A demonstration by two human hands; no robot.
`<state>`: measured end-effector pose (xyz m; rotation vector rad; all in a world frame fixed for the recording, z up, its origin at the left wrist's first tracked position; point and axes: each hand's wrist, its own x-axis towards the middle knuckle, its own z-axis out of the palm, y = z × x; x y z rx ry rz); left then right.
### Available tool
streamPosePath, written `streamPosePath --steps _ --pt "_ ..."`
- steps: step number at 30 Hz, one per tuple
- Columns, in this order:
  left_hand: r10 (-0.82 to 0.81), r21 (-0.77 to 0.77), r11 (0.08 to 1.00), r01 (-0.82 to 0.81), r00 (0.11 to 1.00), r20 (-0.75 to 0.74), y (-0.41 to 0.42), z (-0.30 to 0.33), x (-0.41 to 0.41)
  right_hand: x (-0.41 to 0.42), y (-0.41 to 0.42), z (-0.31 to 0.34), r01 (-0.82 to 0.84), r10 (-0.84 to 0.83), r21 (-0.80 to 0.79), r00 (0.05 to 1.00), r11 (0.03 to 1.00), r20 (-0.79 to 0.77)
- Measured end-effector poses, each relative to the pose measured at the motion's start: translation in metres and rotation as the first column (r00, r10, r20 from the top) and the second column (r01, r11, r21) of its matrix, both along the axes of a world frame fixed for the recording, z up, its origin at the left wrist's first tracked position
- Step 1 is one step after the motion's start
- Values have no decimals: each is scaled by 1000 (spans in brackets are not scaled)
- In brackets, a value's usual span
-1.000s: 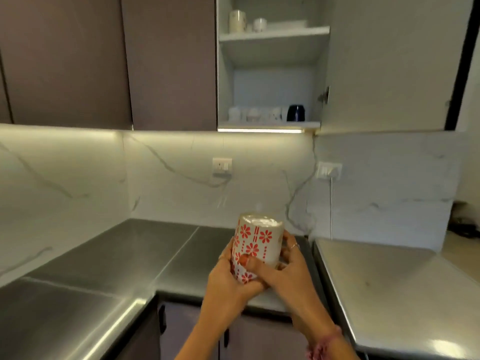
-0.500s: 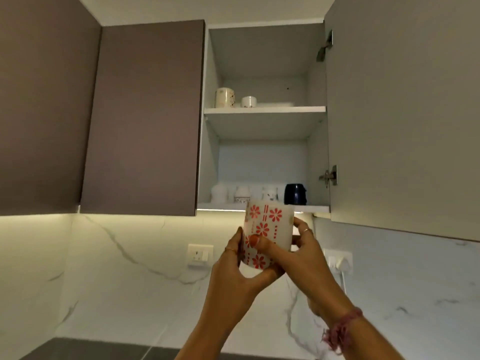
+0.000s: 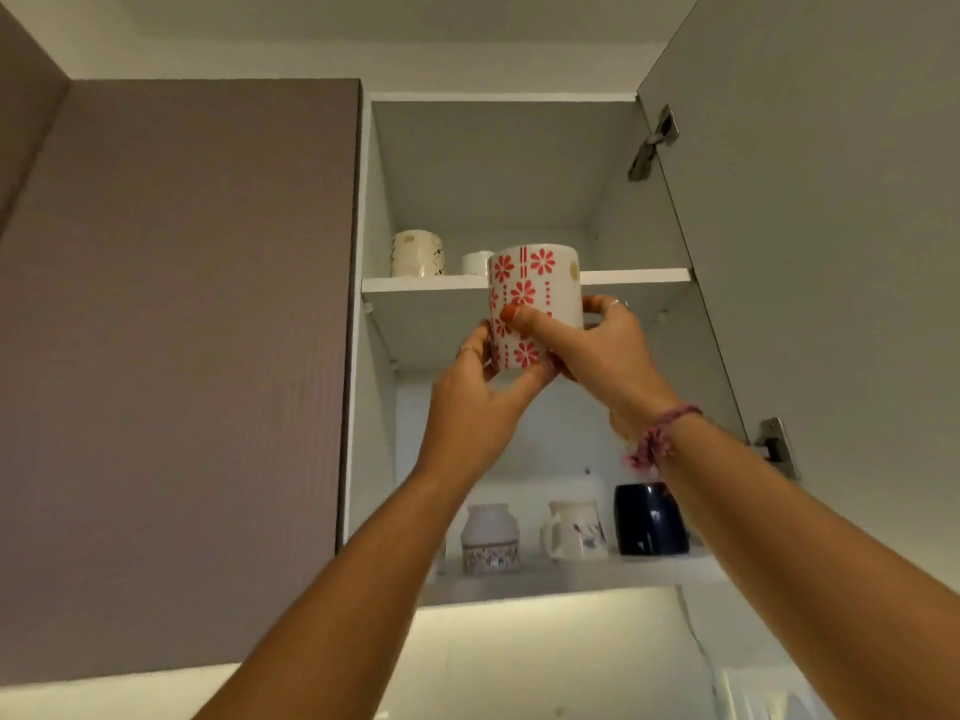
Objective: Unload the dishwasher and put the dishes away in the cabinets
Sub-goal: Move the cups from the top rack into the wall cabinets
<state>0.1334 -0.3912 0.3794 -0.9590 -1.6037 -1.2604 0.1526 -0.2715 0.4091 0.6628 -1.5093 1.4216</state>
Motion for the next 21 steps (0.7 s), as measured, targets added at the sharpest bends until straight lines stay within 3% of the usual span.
streamPosePath --steps 6,10,16,19,21 --pt "117 -13 992 -122 973 -199 -3 78 -46 -48 -3 84 240 -241 -27 957 970 -161" --pt "285 -87 940 -329 902 -325 -1 117 -65 -69 15 129 341 -340 -31 918 939 -204" --pt "543 -181 749 -637 747 -384 -7 145 -92 -103 46 180 463 -456 -5 872 887 -175" --pt "647 -179 563 -807 565 -512 -12 139 -105 -114 51 185 503 -498 9 858 864 -128" --pt "660 -160 502 -850 497 -564 -13 136 -113 -125 56 186 528 -523 24 846 849 -98"
